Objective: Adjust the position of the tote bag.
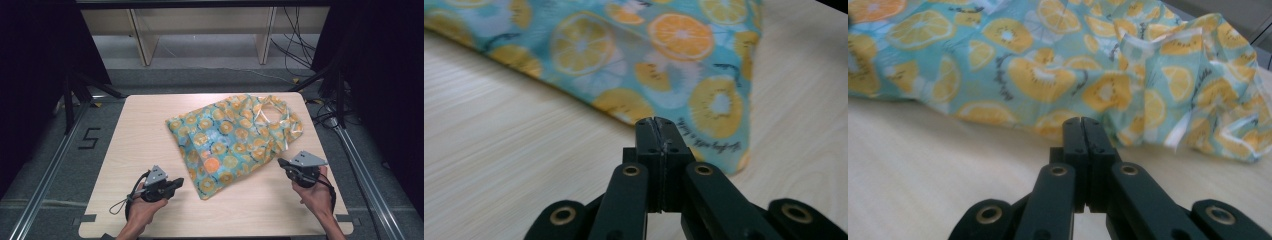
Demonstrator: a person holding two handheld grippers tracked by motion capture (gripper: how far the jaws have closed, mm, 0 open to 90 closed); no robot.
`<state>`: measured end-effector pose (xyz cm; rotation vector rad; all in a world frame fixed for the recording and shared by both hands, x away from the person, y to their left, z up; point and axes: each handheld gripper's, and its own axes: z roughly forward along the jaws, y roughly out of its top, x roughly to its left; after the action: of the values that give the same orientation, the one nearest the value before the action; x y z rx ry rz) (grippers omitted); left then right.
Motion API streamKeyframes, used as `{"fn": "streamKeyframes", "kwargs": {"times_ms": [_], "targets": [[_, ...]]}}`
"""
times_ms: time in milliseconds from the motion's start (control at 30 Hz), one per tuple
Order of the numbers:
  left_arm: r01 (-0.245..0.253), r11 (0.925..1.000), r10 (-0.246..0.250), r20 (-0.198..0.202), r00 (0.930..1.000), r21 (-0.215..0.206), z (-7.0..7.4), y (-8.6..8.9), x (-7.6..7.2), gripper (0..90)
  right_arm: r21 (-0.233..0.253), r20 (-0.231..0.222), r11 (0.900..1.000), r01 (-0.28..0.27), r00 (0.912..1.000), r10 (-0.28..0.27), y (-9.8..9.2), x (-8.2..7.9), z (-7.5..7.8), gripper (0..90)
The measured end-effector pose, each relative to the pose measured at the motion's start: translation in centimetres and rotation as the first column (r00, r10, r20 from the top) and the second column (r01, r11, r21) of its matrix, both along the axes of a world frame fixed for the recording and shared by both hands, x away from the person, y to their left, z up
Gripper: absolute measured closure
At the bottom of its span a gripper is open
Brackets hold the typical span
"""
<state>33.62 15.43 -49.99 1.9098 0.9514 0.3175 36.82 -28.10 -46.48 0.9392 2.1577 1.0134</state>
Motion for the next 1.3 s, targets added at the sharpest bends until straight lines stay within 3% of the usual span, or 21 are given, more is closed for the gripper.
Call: {"fn": "streamKeyframes", "kwargs": {"times_ms": [33,200,233,300,333,400,433,467,533,567,600,633,700,767,800,900,1000,1100,1167,1267,1300], "targets": [[0.023,0.9997,-0.023,-0.002,0.9997,0.002,-0.1,-0.9,0.3,89.4,-0.014,0.006,1.0,0.004,1.0,-0.004,0.3,1.1,0.1,90.0],[0.036,0.9994,-0.036,-0.012,0.9993,0.0,-0.7,-2.6,1.1,89.3,-0.005,0.019,1.0,0.009,0.9998,-0.009,1.0,3.3,0.3,90.0],[0.017,0.9998,-0.018,-0.038,0.9991,-0.011,-0.8,-3.0,1.2,89.3,-0.012,0.017,1.0,0.004,0.9998,-0.004,1.5,4.2,0.1,90.0],[0.048,0.9981,-0.047,-0.032,0.9984,0.039,-1.0,-3.1,1.9,89.3,-0.028,0.015,1.0,-0.003,0.9999,0.003,1.8,4.7,0.0,90.0],[0.022,0.9996,-0.022,-0.03,0.9993,0.016,-1.2,-3.5,2.1,89.3,-0.039,0.002,0.999,-0.001,1.0,0.001,2.1,5.2,-0.2,90.0],[0.025,0.999,-0.024,-0.035,0.9991,0.036,-1.2,-3.6,2.7,89.3,-0.047,-0.012,0.999,-0.006,0.9999,0.006,2.5,6.3,-0.5,90.0],[0.034,0.9972,-0.032,-0.032,0.999,0.067,-1.6,-4.0,3.3,89.2,-0.056,-0.025,0.998,-0.004,0.9997,0.003,3.0,7.1,-0.8,90.0],[0.011,0.9987,-0.009,-0.044,0.999,0.05,-1.9,-4.5,3.4,89.2,-0.061,-0.032,0.998,-0.008,0.9995,0.006,3.2,7.5,-1.1,90.0],[0.025,0.9976,-0.022,-0.048,0.9986,0.065,-2.1,-4.6,3.7,89.2,-0.069,-0.044,0.997,-0.019,0.9989,0.016,3.6,7.9,-1.3,90.0],[0.006,0.9982,-0.003,-0.053,0.9986,0.059,-1.9,-5.1,3.9,89.2,-0.103,-0.067,0.994,-0.042,0.9971,0.036,4.3,8.6,-2.0,90.0],[0.006,0.9982,-0.003,-0.053,0.9986,0.059,-1.9,-5.1,3.9,89.1,-0.103,-0.067,0.994,-0.042,0.9971,0.036,4.3,8.6,-2.0,90.0],[0.017,0.9949,-0.012,-0.051,0.9986,0.099,-1.6,-5.1,4.1,89.1,-0.107,-0.092,0.993,-0.048,0.9951,0.038,4.5,8.7,-2.2,90.0],[0.006,0.9953,-0.002,-0.047,0.9989,0.097,-1.7,-5.3,4.4,89.2,-0.137,-0.142,0.989,-0.061,0.989,0.042,5.0,9.2,-3.1,90.0],[-0.005,0.9939,0.012,-0.061,0.9981,0.11,-1.7,-5.3,4.6,89.2,-0.144,-0.153,0.988,-0.065,0.9873,0.042,5.2,9.3,-3.4,90.0],[0.004,0.9888,0.003,-0.051,0.9987,0.149,-1.4,-5.1,4.9,89.2,-0.144,-0.174,0.987,-0.075,0.9835,0.049,5.3,9.3,-3.5,90.0],[-0.007,0.9891,0.015,-0.056,0.9983,0.147,-1.5,-4.9,5.6,89.2,-0.137,-0.225,0.983,-0.119,0.9706,0.086,6.0,8.7,-4.0,90.0],[-0.003,0.9884,0.011,-0.056,0.9984,0.152,-1.4,-4.7,6.2,89.2,-0.144,-0.209,0.979,-0.142,0.9716,0.11,6.5,8.3,-4.1,90.0],[-0.021,0.9811,0.03,-0.043,0.9987,0.192,-1.2,-4.3,7.3,89.3,-0.139,-0.234,0.973,-0.187,0.9605,0.151,8.0,6.4,-4.0,90.0],[-0.028,0.9828,0.039,-0.054,0.9978,0.183,-1.3,-4.2,7.8,89.3,-0.147,-0.241,0.967,-0.209,0.9556,0.17,8.8,5.6,-4.0,90.0],[-0.038,0.9789,0.052,-0.062,0.9967,0.201,-1.2,-3.5,9.3,89.3,-0.151,-0.235,0.965,-0.216,0.9558,0.177,9.3,5.1,-4.0,90.0],[-0.049,0.9783,0.064,-0.066,0.9957,0.201,-1.1,-3.3,9.7,89.3,-0.154,-0.225,0.96,-0.235,0.954,0.198,9.5,5.1,-4.0,90.0]]}}
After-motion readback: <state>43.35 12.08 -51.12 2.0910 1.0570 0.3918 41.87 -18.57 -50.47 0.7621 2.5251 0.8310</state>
